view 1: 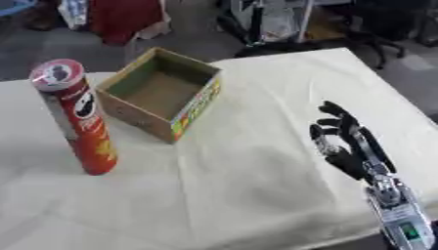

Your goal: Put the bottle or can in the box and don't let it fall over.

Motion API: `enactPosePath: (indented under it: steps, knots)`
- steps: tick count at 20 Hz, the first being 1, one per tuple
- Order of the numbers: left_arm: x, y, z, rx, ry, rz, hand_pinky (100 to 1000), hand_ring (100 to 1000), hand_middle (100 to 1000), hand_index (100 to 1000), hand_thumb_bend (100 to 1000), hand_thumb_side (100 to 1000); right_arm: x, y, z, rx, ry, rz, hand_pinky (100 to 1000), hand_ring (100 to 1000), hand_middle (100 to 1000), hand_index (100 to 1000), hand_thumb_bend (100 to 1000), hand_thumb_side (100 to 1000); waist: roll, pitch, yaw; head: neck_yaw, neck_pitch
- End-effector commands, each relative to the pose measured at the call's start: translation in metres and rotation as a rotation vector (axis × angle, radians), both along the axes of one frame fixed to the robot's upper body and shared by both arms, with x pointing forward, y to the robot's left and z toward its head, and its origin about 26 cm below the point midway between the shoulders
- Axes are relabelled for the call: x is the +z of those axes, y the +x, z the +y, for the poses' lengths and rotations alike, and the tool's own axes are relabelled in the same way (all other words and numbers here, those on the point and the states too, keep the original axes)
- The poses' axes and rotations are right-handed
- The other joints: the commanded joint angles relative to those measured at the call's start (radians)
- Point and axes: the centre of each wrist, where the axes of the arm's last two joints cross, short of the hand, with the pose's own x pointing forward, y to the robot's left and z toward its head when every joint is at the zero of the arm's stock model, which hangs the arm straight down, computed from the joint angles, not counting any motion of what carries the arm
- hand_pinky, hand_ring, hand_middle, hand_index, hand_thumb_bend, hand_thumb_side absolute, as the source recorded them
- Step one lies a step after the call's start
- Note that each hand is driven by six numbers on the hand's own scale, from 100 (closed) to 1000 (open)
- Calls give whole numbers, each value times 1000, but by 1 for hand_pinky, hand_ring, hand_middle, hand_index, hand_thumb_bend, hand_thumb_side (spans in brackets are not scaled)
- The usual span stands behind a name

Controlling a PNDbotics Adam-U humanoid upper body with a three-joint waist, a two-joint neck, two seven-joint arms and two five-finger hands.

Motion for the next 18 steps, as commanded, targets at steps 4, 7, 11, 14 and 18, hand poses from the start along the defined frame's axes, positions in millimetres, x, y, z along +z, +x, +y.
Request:
enactPosePath:
  steps: [4, 7, 11, 14, 18]
  knots:
    - [31, 4, 1, -41, 165, -2, 601, 637, 744, 924, 657, 757, 7, 3, -2, 9, -19, -19, 780, 829, 892, 971, 217, 638, 6, -9, -8, 59, -7]
    - [61, 13, -6, -113, 402, 48, 647, 680, 777, 945, 682, 771, 7, 3, -1, 19, -24, -15, 780, 829, 892, 971, 217, 638, 9, -11, -19, 75, -10]
    - [105, 31, -17, -230, 712, 140, 705, 738, 815, 966, 733, 777, 6, 4, 0, 35, -32, -10, 780, 829, 892, 971, 218, 637, 16, -17, -37, 91, -11]
    - [132, 50, -23, -301, 861, 238, 738, 772, 830, 975, 766, 766, 5, 4, 1, 49, -38, -4, 780, 828, 892, 972, 218, 637, 21, -23, -54, 98, -14]
    - [146, 90, -25, -375, 963, 441, 749, 785, 829, 976, 789, 746, 4, 3, 0, 60, -43, 4, 780, 828, 892, 972, 218, 639, 28, -28, -62, 100, -8]
